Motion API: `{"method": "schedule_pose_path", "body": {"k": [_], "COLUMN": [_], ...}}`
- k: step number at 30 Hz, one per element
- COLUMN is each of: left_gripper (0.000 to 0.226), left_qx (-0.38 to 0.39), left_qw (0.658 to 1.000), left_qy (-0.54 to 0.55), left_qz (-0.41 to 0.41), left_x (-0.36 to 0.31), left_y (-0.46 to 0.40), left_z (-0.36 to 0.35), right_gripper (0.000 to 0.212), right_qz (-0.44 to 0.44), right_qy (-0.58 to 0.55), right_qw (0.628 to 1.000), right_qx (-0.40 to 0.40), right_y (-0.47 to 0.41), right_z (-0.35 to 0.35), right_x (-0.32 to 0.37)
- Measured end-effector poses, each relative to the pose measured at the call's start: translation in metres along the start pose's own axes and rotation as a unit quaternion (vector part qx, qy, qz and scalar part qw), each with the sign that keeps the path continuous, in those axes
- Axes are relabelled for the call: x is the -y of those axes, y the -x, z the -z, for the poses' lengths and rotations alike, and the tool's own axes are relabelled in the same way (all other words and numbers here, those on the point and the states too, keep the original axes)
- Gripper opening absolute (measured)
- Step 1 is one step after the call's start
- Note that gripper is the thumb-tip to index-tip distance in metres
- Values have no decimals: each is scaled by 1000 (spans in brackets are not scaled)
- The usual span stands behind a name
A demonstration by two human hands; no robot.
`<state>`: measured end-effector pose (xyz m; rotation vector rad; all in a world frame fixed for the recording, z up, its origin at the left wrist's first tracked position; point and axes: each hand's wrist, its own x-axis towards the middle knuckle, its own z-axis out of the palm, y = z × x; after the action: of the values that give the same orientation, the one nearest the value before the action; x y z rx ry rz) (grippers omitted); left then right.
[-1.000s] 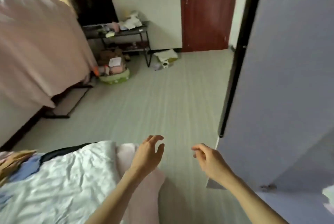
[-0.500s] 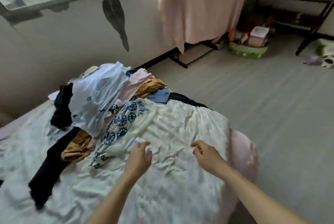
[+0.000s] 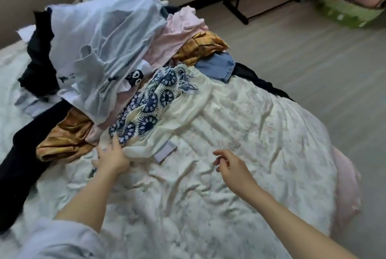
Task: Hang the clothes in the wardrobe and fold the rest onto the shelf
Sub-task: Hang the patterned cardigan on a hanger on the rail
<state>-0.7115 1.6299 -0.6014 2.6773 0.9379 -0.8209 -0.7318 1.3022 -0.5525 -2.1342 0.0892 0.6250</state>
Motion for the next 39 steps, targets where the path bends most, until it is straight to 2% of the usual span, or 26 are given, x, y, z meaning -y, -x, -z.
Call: {"method": "schedule_pose_path", "body": {"k": [1,3,5,7,9,11,12,15,17,19,21,23,25,27,29,30,32,33,35,37,39], "left_gripper": [74,53,48,52,47,41,41,41,34,41,68,94,107,109,89,65,25,17,13,11,10], "left_qx": [-18,-64,-77,-71,-56,-9,16,77,70,25,12,26,68,144,229,243,193,189,238,289,285], "left_qw": [999,980,948,907,856,816,804,775,768,766,758,739,707,664,644,623,605,593,558,511,482], "left_qy": [39,185,281,304,294,254,229,193,234,253,188,80,37,44,46,26,7,19,59,57,54], "left_qz": [-3,-26,-127,-281,-422,-519,-549,-597,-592,-591,-625,-668,-703,-732,-729,-743,-772,-783,-792,-808,-827], "left_x": [0,-10,-31,-52,-72,-87,-93,-108,-117,-128,-144,-167,-191,-224,-251,-268,-287,-294,-304,-307,-308], "left_y": [-1,9,42,87,129,164,183,224,238,256,278,304,339,396,446,486,534,560,618,676,706], "left_z": [-3,-4,1,11,15,18,22,40,55,65,70,72,71,68,65,58,48,42,23,0,-12], "right_gripper": [30,31,29,29,37,35,26,6,14,19,21,22,31,34,36,35,34,34,29,22,17], "right_qz": [-1,-11,-25,-44,-89,-132,-139,-142,-110,-74,-63,-65,-49,-35,-54,-79,-132,-158,-218,-264,-251], "right_qy": [-1,-11,-28,-79,-213,-313,-310,-261,-218,-169,-93,1,68,86,91,96,123,137,124,78,75], "right_qw": [1000,1000,999,996,969,933,935,953,963,978,993,998,996,995,993,989,976,964,929,863,803], "right_qx": [2,8,12,26,88,118,96,-53,-112,-97,-38,0,6,-21,-46,-75,-119,-162,-273,-423,-535], "right_y": [-2,-4,-1,7,7,8,14,46,73,114,154,193,235,296,347,387,437,467,532,596,627], "right_z": [-4,-8,-7,0,9,20,29,64,88,117,150,183,213,247,272,287,304,311,319,315,310], "right_x": [1,5,17,39,60,78,84,80,67,60,54,55,61,59,47,32,1,-18,-61,-103,-130]}}
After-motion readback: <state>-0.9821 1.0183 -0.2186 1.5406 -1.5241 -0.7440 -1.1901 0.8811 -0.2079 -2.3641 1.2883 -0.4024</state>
